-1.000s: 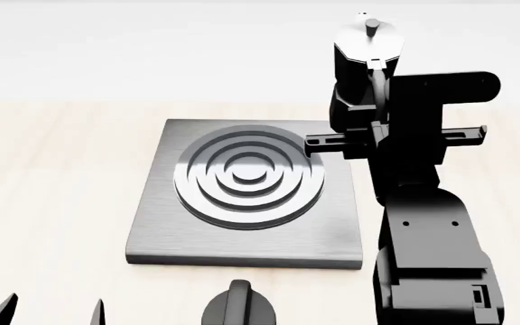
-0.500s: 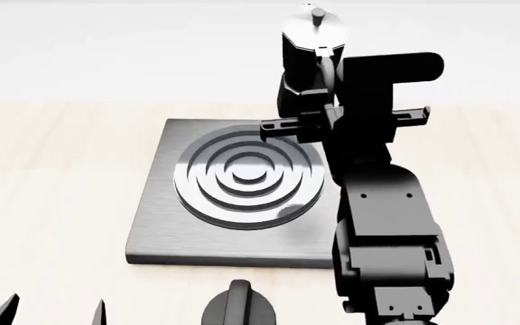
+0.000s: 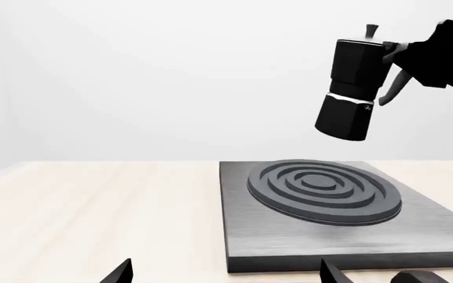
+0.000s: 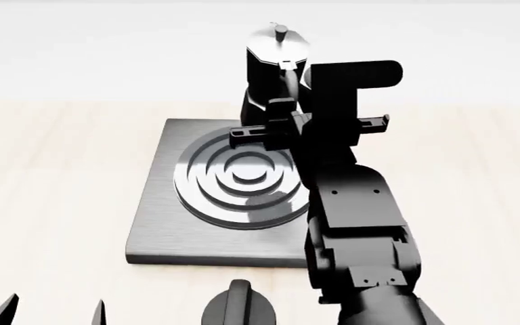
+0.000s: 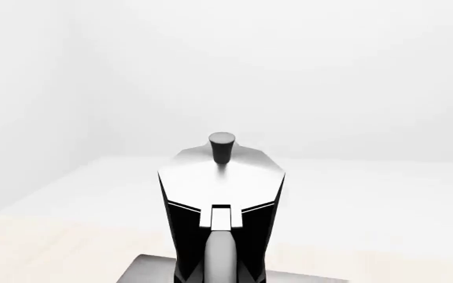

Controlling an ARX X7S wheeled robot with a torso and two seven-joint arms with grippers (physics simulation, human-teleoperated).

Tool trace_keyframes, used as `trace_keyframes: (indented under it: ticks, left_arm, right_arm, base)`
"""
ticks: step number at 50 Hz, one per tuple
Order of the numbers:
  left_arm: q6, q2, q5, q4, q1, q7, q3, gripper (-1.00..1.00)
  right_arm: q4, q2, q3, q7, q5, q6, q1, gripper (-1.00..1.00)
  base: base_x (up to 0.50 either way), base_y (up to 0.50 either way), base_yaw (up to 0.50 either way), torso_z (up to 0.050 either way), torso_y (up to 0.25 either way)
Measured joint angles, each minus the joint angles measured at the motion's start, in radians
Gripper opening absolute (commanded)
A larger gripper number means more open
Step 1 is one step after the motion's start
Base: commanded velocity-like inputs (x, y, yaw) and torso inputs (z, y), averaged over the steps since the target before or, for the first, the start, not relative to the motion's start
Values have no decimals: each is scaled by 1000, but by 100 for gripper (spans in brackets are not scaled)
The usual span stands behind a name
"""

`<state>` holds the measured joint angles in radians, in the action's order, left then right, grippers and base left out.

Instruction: Put the moka pot on the stove.

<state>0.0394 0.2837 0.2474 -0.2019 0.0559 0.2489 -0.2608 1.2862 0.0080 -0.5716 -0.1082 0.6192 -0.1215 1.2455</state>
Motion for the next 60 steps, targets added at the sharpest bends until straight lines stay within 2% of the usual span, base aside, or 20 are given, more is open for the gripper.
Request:
trace_keyframes:
  ticks: [15,37,60]
  left_arm:
    - [3,5,4,-2,3,4,-5,100]
    - [7,14,14,-8,6,11,-7,100]
    - [10,21,19,-7,5,17,-12,100]
  right_arm:
    - [23,-3,-284,26,282,-41,22,-100]
    - [23,-4,-598,64,552,-60,15,-100]
    - [23,-4,-725,74,667,-68,-10,-100]
  base:
    - [0,0,0,1,1]
    - [0,0,0,0,1]
    - [0,0,0,0,1]
